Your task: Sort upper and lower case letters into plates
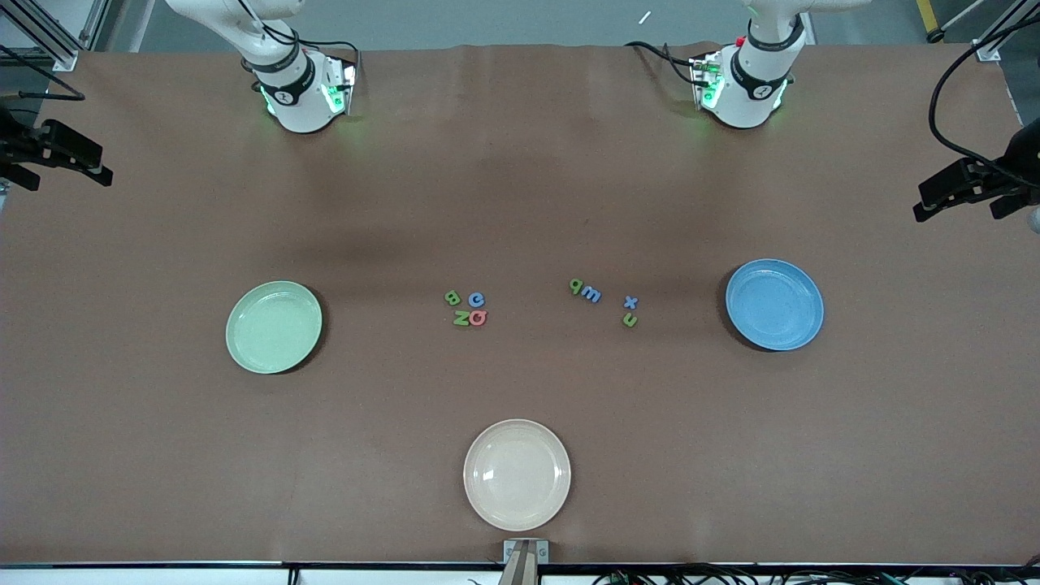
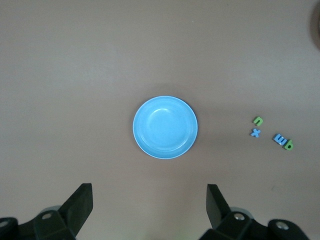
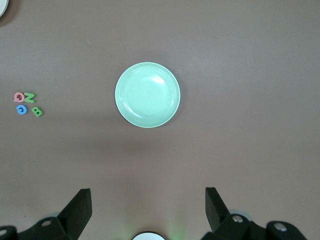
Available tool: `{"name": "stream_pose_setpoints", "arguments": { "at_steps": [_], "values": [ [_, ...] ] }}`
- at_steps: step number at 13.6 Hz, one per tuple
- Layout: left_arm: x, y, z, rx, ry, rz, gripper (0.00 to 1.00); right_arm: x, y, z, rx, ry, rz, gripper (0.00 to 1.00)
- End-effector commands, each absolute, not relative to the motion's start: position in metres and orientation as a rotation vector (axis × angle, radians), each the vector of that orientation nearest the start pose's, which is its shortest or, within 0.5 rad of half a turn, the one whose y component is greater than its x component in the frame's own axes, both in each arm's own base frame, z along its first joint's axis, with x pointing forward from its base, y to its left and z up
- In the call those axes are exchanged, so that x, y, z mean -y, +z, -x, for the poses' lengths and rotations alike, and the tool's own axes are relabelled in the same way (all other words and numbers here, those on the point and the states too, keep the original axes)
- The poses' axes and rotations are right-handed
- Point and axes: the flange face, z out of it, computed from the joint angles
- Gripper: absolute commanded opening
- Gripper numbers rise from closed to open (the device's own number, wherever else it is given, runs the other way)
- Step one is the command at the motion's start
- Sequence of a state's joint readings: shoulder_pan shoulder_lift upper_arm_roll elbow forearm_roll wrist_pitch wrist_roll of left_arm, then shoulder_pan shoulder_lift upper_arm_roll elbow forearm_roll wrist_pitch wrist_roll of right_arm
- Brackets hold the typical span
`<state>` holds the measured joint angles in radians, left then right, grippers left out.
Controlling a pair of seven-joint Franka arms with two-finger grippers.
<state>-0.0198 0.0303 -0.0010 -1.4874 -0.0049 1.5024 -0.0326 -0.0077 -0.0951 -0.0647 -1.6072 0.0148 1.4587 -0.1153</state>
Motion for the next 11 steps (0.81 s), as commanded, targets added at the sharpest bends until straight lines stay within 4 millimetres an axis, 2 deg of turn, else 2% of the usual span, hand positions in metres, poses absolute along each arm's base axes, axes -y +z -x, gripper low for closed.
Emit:
{"name": "stream_pose_setpoints", "arguments": {
  "at_steps": [1,3,5,8,11],
  "values": [
    [0.053,0.609,-0.57,-0.042,0.133,3.191,1.0,0.039,0.649,-0.508,0.059,0.089,3.12,1.0],
    [0.089,0.569,-0.586,-0.076,0.218,3.225,1.0,0.036,0.649,-0.508,0.069,0.089,3.12,1.0],
    [0.137,0.518,-0.595,-0.11,0.251,3.225,1.0,0.037,0.649,-0.508,0.064,0.089,3.12,1.0],
    [0.201,0.447,-0.593,-0.117,0.192,3.226,1.0,0.039,0.649,-0.508,0.057,0.087,3.122,1.0],
    [0.246,0.384,-0.594,-0.152,0.173,3.231,1.0,0.04,0.649,-0.508,0.057,0.089,3.122,1.0]
  ]
}}
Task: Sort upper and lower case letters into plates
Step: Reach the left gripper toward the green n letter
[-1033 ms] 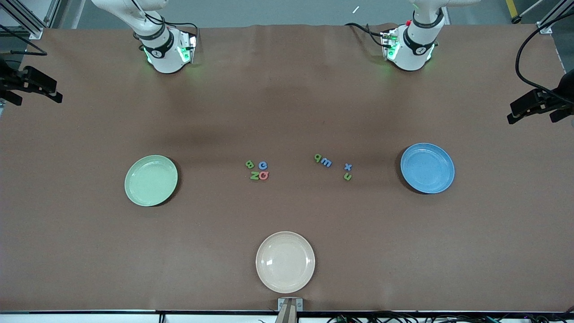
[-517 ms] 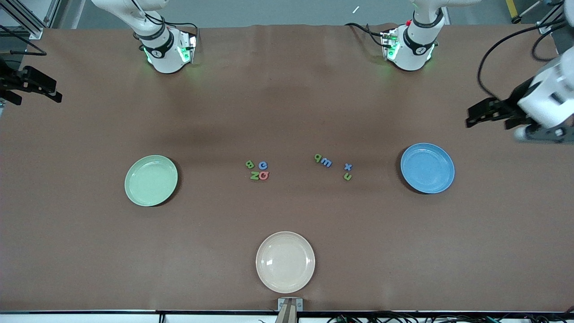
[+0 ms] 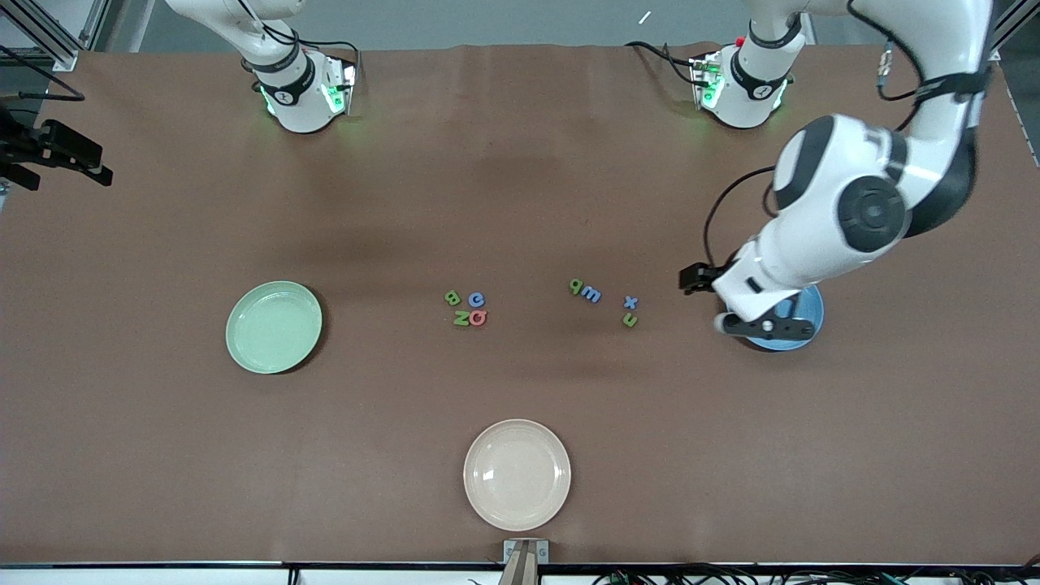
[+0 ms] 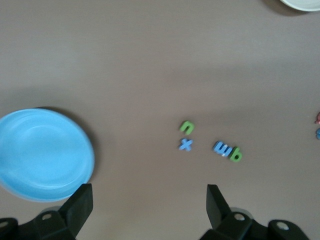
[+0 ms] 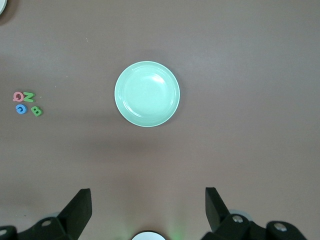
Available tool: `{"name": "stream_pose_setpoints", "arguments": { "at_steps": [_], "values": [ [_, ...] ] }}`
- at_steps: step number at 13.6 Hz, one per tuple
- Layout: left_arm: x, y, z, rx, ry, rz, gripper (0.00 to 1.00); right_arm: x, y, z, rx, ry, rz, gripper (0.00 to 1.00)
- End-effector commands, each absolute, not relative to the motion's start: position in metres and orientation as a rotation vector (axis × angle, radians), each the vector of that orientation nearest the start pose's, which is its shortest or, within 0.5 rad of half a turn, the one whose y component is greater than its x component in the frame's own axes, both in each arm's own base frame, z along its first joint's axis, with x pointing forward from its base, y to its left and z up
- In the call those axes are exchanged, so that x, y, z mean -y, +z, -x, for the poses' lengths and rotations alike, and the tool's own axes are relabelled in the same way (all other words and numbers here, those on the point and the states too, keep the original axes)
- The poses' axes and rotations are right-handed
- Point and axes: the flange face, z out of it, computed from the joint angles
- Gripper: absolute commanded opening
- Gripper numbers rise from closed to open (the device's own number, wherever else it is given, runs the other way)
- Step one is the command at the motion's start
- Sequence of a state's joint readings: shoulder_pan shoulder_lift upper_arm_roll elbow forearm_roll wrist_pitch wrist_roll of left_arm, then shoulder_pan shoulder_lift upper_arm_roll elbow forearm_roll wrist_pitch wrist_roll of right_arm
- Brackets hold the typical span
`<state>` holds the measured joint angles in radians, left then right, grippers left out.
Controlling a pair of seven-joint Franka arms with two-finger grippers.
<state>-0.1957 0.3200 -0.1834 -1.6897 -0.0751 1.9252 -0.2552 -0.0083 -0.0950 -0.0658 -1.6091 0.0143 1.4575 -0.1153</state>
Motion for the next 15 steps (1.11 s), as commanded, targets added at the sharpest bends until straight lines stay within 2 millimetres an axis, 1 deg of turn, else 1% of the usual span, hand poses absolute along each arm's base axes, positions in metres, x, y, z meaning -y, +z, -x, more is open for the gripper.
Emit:
{"name": "stream_pose_setpoints", "arguments": {
  "at_steps": [1,3,4,7,10,11,12,13,15],
  "values": [
    [0.261,0.365,-0.593,-0.193,0.181,3.217,1.0,0.039,0.649,-0.508,0.057,0.089,3.122,1.0],
    [0.278,0.333,-0.594,-0.264,0.16,3.185,1.0,0.039,0.649,-0.508,0.059,0.087,3.122,1.0],
    [0.292,0.316,-0.591,-0.296,0.153,3.182,1.0,0.041,0.649,-0.508,0.054,0.084,3.122,1.0],
    [0.296,0.274,-0.597,-0.323,0.118,3.171,1.0,0.041,0.649,-0.508,0.054,0.087,3.122,1.0],
    [0.3,0.244,-0.595,-0.368,0.128,3.138,1.0,0.042,0.649,-0.508,0.052,0.087,3.122,1.0],
    [0.301,0.235,-0.595,-0.349,0.126,3.141,1.0,0.043,0.649,-0.508,0.05,0.087,3.122,1.0],
    [0.308,0.228,-0.591,-0.329,0.128,3.137,1.0,0.043,0.649,-0.508,0.05,0.087,3.122,1.0],
    [0.308,0.222,-0.59,-0.315,0.131,3.123,0.99,0.043,0.649,-0.508,0.05,0.084,3.122,1.0],
    [0.317,0.204,-0.58,-0.303,0.166,3.107,0.96,0.043,0.649,-0.508,0.05,0.084,3.122,1.0]
  ]
}}
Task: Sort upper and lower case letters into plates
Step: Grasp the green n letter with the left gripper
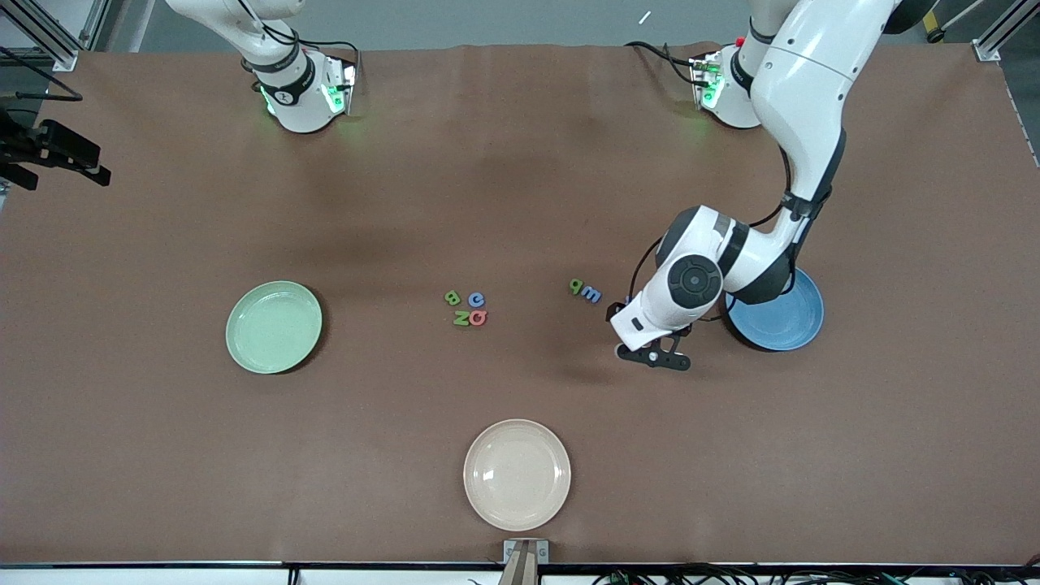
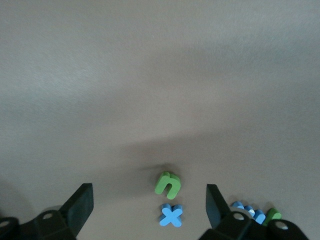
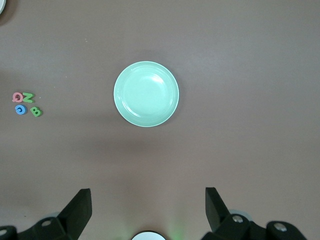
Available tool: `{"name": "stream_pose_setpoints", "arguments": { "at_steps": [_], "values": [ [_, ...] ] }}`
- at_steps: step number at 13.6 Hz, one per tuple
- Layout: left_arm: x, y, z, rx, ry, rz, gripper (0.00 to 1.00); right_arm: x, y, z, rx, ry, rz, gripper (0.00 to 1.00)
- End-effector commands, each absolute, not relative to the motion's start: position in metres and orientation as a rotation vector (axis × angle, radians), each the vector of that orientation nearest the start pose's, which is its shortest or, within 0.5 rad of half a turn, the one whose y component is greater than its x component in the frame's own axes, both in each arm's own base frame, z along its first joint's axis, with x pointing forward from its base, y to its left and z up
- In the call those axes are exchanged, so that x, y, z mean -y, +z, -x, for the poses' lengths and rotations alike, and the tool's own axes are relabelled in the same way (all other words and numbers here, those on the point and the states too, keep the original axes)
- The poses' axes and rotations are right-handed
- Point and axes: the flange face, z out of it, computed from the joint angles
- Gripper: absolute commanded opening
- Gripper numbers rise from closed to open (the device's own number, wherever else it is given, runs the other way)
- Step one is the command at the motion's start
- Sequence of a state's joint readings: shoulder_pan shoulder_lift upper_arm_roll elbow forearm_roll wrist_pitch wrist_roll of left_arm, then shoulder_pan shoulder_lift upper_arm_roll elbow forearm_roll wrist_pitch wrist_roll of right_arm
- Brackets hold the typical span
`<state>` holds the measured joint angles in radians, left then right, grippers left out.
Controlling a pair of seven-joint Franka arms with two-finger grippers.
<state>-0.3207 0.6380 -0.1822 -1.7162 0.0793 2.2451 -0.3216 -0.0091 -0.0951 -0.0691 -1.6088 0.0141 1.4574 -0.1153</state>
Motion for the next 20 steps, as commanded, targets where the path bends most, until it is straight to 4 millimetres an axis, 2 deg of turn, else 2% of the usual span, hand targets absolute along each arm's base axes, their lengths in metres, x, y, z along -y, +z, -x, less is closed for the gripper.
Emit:
{"name": "stream_pose_setpoints", "arguments": {
  "at_steps": [1,4,9,15,18,20],
  "values": [
    [0.316,0.195,-0.574,-0.3,0.187,3.096,0.94,0.043,0.649,-0.508,0.05,0.087,3.122,1.0],
    [0.315,0.181,-0.564,-0.299,0.163,3.099,0.86,0.042,0.649,-0.508,0.052,0.087,3.122,1.0],
    [0.32,0.18,-0.561,-0.29,0.165,3.098,0.61,0.044,0.649,-0.508,0.047,0.085,3.123,1.0],
    [0.32,0.179,-0.562,-0.265,0.147,3.108,0.43,0.043,0.649,-0.508,0.042,0.085,3.128,1.0],
    [0.321,0.179,-0.562,-0.197,0.143,3.11,0.26,0.043,0.65,-0.508,0.041,0.076,3.13,1.0],
    [0.32,0.18,-0.563,-0.182,0.141,3.112,0.19,0.044,0.649,-0.509,0.042,0.076,3.146,1.0]
  ]
}}
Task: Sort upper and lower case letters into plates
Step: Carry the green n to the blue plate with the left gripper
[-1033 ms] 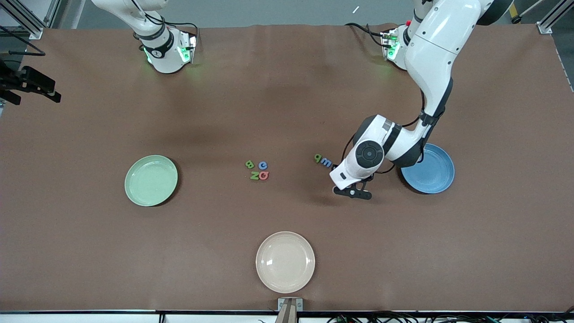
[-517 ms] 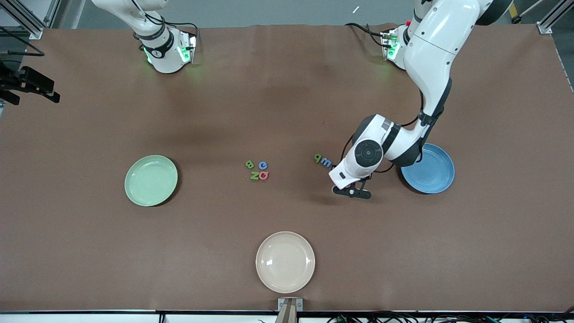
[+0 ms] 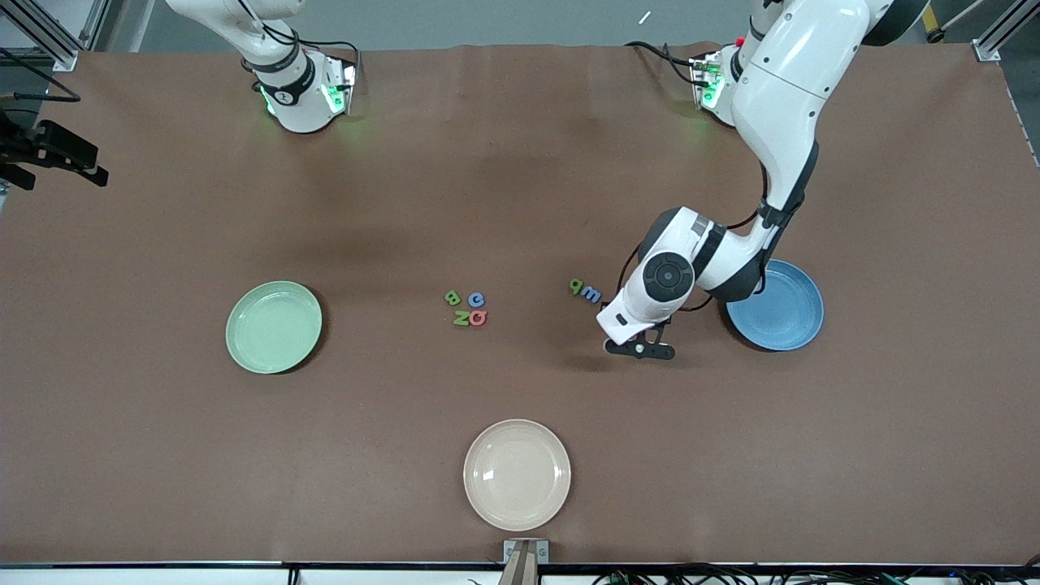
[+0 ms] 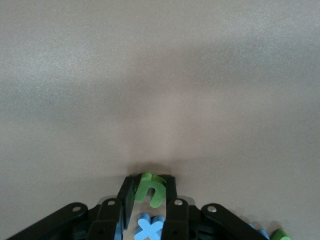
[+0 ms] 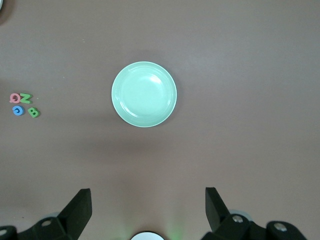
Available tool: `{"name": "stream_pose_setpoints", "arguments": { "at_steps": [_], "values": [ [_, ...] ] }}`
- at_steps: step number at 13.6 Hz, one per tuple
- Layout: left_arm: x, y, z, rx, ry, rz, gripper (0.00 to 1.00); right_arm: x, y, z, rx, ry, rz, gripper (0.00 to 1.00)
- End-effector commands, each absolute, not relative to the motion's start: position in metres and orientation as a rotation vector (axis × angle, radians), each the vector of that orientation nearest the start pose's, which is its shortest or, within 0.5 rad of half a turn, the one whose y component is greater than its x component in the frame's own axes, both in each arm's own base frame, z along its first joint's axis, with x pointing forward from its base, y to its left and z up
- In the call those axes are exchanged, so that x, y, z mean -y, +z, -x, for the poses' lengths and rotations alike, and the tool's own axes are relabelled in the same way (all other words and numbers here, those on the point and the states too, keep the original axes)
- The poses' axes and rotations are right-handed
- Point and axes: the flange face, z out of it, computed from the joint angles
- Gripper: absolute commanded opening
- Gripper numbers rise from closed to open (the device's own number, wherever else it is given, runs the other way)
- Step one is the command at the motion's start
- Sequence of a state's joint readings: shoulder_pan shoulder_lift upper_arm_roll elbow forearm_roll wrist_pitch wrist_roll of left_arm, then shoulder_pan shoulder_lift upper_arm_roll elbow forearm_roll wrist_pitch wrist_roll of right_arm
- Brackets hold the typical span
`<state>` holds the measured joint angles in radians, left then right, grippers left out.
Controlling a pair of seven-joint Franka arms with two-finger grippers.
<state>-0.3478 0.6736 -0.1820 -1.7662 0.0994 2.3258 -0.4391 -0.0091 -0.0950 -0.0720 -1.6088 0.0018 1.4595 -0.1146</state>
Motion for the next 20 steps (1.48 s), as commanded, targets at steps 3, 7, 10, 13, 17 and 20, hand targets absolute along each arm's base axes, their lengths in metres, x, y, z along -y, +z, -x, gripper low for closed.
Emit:
{"name": "stream_pose_setpoints", "arguments": {
  "at_steps": [3,7,10,13,17,20],
  "values": [
    [0.318,0.19,-0.569,-0.142,0.119,3.12,0.13,0.044,0.649,-0.508,0.042,0.093,3.145,1.0],
    [0.299,0.241,-0.591,-0.099,0.081,3.116,0.1,0.045,0.65,-0.508,0.04,0.081,3.146,1.0],
    [0.271,0.282,-0.586,-0.098,0.159,3.066,0.1,0.043,0.651,-0.508,0.045,0.076,3.145,1.0],
    [0.223,0.315,-0.573,-0.152,0.208,3.033,0.1,0.043,0.651,-0.508,0.045,0.076,3.143,1.0],
    [0.141,0.308,-0.552,-0.217,0.271,3.007,0.1,0.044,0.649,-0.508,0.04,0.088,3.141,1.0],
    [0.085,0.285,-0.546,-0.264,0.238,2.97,0.1,0.044,0.648,-0.507,0.04,0.095,3.14,1.0]
  ]
}}
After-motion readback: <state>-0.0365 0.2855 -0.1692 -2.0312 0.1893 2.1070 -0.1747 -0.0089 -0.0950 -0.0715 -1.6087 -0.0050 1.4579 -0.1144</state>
